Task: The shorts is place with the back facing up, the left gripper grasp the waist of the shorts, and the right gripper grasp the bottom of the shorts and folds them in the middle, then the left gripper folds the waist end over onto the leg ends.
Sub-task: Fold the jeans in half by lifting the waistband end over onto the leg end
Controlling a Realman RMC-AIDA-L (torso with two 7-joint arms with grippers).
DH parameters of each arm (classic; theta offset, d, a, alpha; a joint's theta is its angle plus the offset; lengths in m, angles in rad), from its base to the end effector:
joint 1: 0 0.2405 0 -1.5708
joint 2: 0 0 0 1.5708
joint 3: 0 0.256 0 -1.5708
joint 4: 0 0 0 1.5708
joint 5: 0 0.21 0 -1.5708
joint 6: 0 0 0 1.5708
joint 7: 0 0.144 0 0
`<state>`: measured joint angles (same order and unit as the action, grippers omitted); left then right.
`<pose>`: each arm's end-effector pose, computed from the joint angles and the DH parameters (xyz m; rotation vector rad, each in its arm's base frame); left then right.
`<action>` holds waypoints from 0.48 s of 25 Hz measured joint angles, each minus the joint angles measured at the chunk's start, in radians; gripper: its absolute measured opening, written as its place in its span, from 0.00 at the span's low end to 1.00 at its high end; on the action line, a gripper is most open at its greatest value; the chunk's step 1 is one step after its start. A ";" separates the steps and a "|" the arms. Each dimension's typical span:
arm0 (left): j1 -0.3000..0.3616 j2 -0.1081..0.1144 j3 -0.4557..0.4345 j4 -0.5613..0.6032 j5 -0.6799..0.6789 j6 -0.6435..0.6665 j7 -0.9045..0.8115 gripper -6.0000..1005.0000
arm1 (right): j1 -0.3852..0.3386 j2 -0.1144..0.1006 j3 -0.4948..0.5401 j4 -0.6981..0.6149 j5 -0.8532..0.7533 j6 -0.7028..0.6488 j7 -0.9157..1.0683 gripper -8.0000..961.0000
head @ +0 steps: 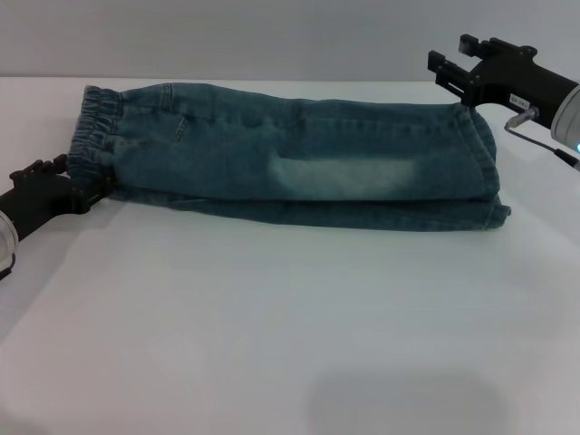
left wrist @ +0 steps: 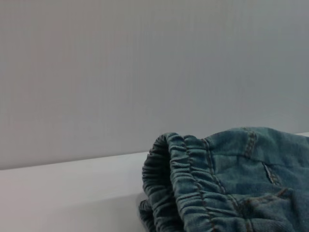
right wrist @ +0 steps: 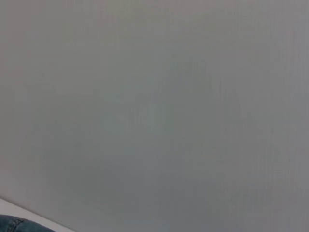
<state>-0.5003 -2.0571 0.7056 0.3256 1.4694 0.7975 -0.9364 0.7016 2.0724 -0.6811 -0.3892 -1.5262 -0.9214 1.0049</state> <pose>-0.3597 0.3663 -0.0004 -1.9720 -0.8102 -0.4002 0.2561 0.4297 0.0029 -2.1198 0.5591 0.6458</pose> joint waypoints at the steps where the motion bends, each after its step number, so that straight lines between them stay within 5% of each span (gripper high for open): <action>1: 0.000 0.000 0.000 0.000 0.000 -0.001 0.001 0.72 | 0.000 0.000 0.000 -0.001 0.000 0.000 0.000 0.56; 12: -0.001 0.000 0.012 -0.010 0.004 -0.019 0.018 0.56 | 0.001 0.000 0.000 -0.003 0.000 0.002 0.000 0.55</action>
<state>-0.5010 -2.0574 0.7174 0.3157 1.4738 0.7787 -0.9181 0.7026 2.0724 -0.6811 -0.3926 -1.5263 -0.9195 1.0049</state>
